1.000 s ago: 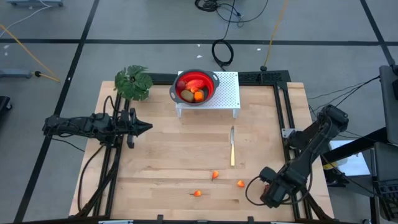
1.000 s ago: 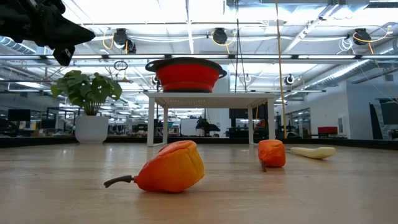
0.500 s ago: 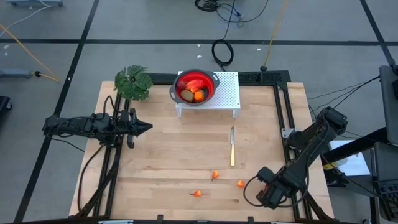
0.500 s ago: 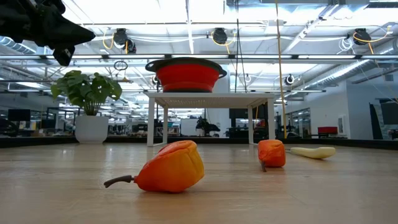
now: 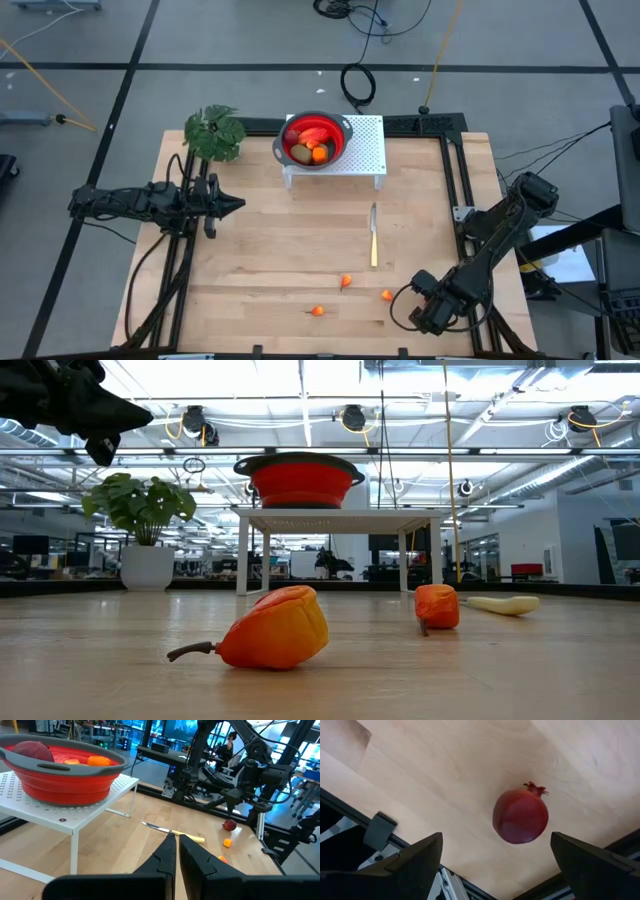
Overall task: Pick & Place Fruit
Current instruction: Put the red pomegranate into the red strainer bowl on the shelf
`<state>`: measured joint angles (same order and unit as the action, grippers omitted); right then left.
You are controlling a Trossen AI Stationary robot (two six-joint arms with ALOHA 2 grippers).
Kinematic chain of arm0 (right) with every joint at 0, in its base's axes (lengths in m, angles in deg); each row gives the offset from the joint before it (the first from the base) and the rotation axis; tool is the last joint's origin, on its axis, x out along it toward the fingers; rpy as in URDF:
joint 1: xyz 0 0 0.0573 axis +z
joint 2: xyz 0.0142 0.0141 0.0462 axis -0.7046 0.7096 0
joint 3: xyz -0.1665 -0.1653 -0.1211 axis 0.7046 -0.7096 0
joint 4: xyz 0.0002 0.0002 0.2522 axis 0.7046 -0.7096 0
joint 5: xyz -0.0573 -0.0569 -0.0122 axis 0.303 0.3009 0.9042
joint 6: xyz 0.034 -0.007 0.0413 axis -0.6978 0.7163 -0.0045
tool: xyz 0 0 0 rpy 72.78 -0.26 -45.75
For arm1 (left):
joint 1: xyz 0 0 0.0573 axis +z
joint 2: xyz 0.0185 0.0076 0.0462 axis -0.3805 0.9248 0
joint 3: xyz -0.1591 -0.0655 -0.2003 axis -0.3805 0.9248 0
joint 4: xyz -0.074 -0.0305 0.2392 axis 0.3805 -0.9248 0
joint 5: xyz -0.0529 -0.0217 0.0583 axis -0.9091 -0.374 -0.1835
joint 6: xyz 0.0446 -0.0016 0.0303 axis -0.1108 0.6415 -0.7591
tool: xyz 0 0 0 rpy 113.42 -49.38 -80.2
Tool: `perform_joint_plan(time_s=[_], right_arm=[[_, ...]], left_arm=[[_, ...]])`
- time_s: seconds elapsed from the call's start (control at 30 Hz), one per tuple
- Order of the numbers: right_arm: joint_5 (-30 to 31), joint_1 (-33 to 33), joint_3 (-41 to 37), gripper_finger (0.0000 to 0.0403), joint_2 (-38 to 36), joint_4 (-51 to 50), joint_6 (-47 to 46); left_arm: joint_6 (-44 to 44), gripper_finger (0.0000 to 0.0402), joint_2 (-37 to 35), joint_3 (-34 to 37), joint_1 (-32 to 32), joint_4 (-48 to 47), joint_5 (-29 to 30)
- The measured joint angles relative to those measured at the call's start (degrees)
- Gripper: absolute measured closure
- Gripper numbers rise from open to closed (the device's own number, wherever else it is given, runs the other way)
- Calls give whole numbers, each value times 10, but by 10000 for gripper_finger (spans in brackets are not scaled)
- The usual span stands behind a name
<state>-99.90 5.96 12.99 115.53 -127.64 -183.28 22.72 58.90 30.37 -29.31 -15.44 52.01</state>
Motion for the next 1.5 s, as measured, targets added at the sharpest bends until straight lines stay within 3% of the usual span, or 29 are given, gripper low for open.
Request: perform_joint_plan(time_s=[1.5], right_arm=[[-1,0,-4,39,-1,7,29]], left_arm=[[0,382,0,0,0,0,0]])
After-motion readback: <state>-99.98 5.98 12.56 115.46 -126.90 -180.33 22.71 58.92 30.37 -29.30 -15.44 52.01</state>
